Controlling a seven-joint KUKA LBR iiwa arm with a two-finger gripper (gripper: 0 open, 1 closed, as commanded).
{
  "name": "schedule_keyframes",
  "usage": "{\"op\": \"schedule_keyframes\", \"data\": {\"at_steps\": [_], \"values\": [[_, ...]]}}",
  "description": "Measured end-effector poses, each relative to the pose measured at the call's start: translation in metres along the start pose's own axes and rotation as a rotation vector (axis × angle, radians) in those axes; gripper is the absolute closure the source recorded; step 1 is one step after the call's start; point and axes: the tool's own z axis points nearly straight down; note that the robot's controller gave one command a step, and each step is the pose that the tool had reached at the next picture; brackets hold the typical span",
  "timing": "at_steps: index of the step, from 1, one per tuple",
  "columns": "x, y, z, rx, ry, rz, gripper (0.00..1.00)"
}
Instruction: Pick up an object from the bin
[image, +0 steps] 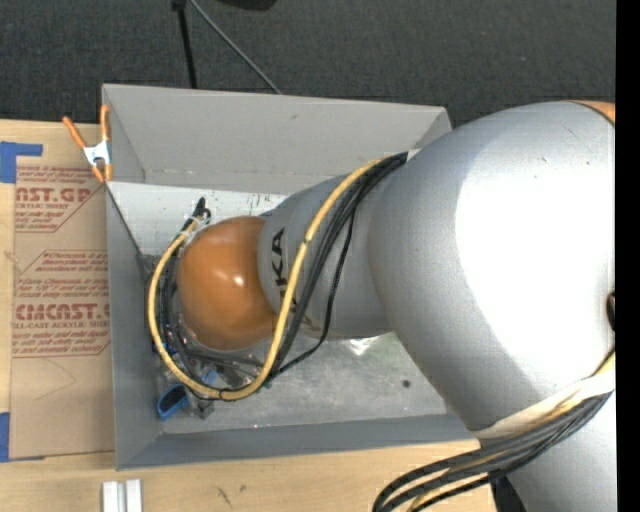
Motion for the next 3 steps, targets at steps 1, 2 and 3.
{"op": "schedule_keyframes", "data": {"at_steps": [1,2,3], "values": [[0.0,0.0,0.0,0.0,0.0,0.0,0.0],[0.0,0.0,0.0,0.0,0.0,0.0,1.0],[-0.013,-0.031,-0.191,0.005,-0.013,-0.025,1.0]]}}
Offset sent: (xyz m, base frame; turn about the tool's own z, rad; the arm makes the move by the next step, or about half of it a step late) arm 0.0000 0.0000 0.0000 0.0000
